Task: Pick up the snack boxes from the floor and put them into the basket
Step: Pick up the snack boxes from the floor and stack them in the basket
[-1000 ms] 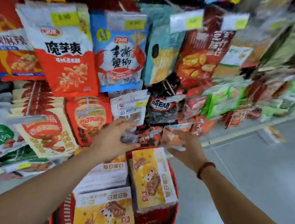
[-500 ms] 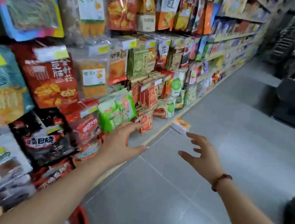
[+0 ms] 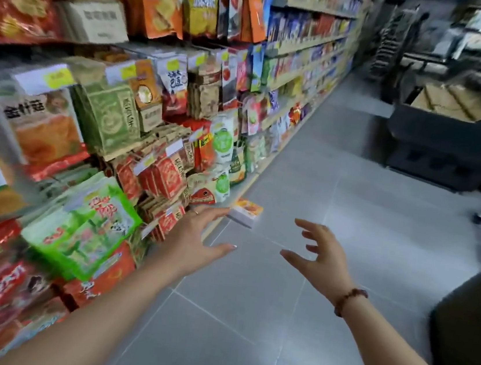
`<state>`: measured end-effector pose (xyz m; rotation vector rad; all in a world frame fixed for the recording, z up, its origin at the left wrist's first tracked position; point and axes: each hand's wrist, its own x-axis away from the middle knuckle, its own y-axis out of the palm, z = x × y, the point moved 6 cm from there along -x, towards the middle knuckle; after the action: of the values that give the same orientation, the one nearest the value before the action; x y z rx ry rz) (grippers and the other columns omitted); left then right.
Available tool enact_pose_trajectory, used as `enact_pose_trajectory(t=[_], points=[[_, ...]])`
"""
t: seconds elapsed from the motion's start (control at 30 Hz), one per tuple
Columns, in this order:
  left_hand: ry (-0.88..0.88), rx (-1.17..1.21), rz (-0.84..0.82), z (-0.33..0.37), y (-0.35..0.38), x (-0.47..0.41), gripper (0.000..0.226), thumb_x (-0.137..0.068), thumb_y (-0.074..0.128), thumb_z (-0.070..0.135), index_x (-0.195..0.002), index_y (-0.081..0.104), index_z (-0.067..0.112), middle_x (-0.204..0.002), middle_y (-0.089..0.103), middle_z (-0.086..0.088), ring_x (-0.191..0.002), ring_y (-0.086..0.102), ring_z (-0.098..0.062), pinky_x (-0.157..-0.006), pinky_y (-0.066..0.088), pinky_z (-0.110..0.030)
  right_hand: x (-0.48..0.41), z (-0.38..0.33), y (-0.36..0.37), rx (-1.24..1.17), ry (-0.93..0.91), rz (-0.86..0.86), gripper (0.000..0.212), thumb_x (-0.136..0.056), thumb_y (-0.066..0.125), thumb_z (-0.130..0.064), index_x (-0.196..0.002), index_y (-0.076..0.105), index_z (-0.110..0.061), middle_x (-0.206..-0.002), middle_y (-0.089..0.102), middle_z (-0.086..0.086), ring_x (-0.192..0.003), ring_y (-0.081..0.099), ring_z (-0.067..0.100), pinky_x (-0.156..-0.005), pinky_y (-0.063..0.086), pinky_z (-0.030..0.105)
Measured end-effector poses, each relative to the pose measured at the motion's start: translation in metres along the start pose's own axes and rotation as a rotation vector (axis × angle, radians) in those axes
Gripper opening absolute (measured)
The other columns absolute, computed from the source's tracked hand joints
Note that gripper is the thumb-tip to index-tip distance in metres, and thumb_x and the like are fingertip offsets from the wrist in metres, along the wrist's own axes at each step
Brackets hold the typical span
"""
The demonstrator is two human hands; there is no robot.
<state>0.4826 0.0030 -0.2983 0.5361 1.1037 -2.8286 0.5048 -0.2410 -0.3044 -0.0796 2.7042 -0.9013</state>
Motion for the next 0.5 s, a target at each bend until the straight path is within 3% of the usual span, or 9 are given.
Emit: enact_pose_trajectory(t=[0.2,0.33,0.5], points=[[0.005,-0.005,-0.091,-0.046,0.047,-0.143,0.061,-0.068,0.078,0.042,-0.124,0.055,0.034,-0.121,0.054,0.01,-0.11,0.054,-0.01,-0.096,0.046,-0.032,-0.12,0.051,0.011,-0.013,0.068,-0.019,0.06,-0.073,0.08,-0.022,-0.126,0.052,-0.024,-0.118,0.045,-0.008,-0.109,0.05,0.01,-0.091,0.044,0.024],[-0.015,0.028,-0.097,-0.076,0.073,-0.225,0.06,-0.066,0.076,0.045,-0.12,0.05,0.047,-0.12,0.055,0.008,-0.111,0.056,-0.013,-0.095,0.048,-0.038,-0.188,0.092,0.012,-0.016,0.118,-0.038,0.061,-0.073,0.079,-0.023,-0.127,0.05,-0.026,-0.121,0.045,-0.007,-0.11,0.049,0.01,-0.09,0.042,0.021],[-0.063,-0.009,-0.063,-0.107,0.112,-0.317,0.056,-0.068,0.082,0.033,-0.118,0.056,0.04,-0.119,0.056,0.009,-0.107,0.055,-0.009,-0.089,0.044,-0.024,-0.283,0.157,0.019,0.021,0.129,-0.138,0.066,-0.074,0.078,-0.028,-0.132,0.046,-0.028,-0.123,0.042,-0.008,-0.113,0.047,0.009,-0.093,0.041,0.021]])
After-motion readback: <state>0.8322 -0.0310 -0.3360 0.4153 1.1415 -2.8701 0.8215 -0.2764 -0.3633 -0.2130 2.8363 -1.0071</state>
